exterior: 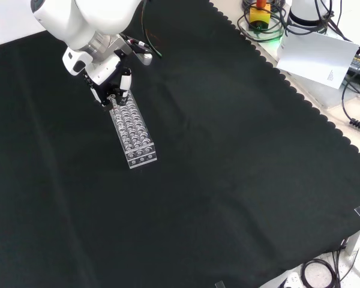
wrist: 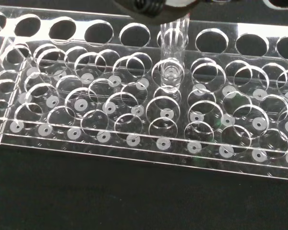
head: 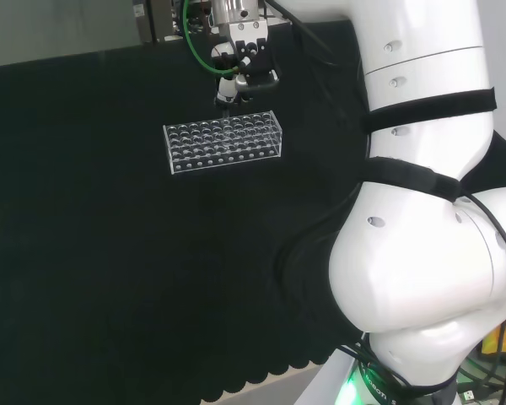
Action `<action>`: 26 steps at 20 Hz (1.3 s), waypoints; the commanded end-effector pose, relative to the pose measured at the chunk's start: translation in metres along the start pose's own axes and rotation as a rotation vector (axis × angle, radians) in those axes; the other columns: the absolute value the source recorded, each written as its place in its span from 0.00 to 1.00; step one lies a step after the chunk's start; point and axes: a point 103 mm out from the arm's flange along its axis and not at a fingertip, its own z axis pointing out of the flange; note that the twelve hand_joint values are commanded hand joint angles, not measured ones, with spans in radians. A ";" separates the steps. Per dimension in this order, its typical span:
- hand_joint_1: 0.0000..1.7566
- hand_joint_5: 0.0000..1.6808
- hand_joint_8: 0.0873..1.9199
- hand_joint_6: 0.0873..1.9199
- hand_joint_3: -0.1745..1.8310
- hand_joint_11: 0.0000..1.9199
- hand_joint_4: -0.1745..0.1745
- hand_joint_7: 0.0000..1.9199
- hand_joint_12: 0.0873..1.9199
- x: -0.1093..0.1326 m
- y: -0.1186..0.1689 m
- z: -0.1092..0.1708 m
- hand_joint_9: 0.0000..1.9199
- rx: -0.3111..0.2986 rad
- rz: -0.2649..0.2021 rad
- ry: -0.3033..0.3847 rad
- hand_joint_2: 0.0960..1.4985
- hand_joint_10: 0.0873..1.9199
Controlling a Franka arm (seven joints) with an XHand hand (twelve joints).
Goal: Put the test tube back in the rack.
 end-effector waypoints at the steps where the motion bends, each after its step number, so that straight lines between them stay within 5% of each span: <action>1: 0.70 0.92 0.24 0.00 0.00 0.63 0.00 0.90 0.46 -0.004 0.002 -0.003 0.85 0.040 -0.001 0.058 0.66 0.25; 7: 0.67 0.87 0.31 0.00 0.00 0.45 0.07 0.72 0.64 -0.007 0.000 -0.006 0.71 0.075 -0.021 0.107 0.65 0.32; 12: 0.64 0.79 0.38 0.00 0.00 0.41 0.00 0.62 0.66 -0.009 -0.004 -0.009 0.67 0.064 -0.023 0.121 0.62 0.35; 20: 0.64 0.77 0.39 0.00 0.00 0.38 0.12 0.57 0.66 -0.012 -0.012 -0.014 0.65 0.044 -0.034 0.138 0.61 0.35; 23: 0.64 0.71 0.40 0.00 0.00 0.37 0.28 0.53 0.68 -0.010 -0.013 -0.014 0.62 0.063 -0.041 0.150 0.60 0.37; 26: 0.62 0.50 0.41 0.00 0.00 0.27 0.54 0.33 0.72 -0.007 -0.013 -0.013 0.48 0.097 -0.055 0.162 0.59 0.38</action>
